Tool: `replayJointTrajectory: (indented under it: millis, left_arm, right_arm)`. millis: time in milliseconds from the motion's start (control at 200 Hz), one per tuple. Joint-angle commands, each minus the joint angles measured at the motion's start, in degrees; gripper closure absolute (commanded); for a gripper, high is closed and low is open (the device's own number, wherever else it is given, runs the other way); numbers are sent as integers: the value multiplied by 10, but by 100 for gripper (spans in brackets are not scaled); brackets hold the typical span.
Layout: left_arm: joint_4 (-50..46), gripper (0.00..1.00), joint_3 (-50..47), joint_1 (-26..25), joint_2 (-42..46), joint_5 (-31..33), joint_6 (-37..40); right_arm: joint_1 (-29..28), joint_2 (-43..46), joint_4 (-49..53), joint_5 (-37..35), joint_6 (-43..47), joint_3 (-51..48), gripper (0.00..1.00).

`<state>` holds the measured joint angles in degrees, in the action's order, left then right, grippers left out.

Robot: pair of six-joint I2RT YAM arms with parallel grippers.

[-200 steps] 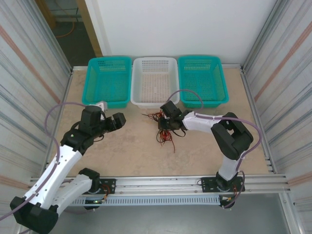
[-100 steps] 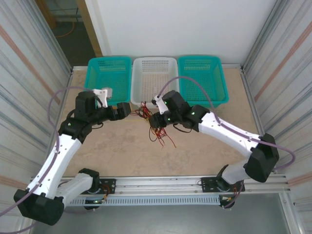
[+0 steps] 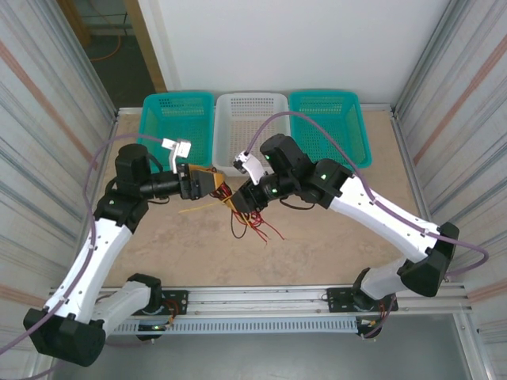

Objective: Untangle the cables

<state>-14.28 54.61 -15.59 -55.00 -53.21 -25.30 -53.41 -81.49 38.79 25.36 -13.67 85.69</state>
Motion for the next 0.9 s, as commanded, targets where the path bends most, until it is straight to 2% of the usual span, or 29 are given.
replayJointTrajectory:
  millis: [0, 105, 210, 271, 376, 451, 561, 611, 656, 812, 892]
  left_arm:
    - [44, 3, -14, -9, 2, -52, -11]
    - [77, 13, -34, -13, -1, -75, -41]
    - [71, 21, -49, -21, 0, -76, -43]
    - [64, 21, -57, -21, 3, -74, -46]
    - [64, 14, -77, -20, 14, -71, -54]
    - [86, 15, -92, -21, 19, -75, -71]
    - [115, 30, -105, -25, 15, -79, -90]
    - [126, 45, -107, -25, 11, -80, -95]
    - [132, 53, -105, -26, 6, -82, -98]
    - [150, 56, -102, -30, -6, -89, -107]
    - [161, 63, -105, -33, -9, -92, -115]
  right_arm:
    - [-9, -9, 3, 14, 22, 24, 76]
    - [-10, -9, -10, 3, 20, 21, 76]
    - [-9, -4, -22, -16, 18, 18, 76]
    - [-9, -1, -30, -19, 18, 15, 76]
    - [-9, 2, -35, -29, 19, 14, 77]
    - [-9, 1, -38, -28, 19, 14, 78]
    - [-11, -2, -48, -9, 16, 15, 78]
    - [-12, -7, -49, -5, 15, 16, 78]
    - [-12, -9, -49, 0, 15, 16, 78]
    - [-15, -20, -45, 12, 15, 23, 79]
    - [-16, -21, -47, 9, 14, 24, 79]
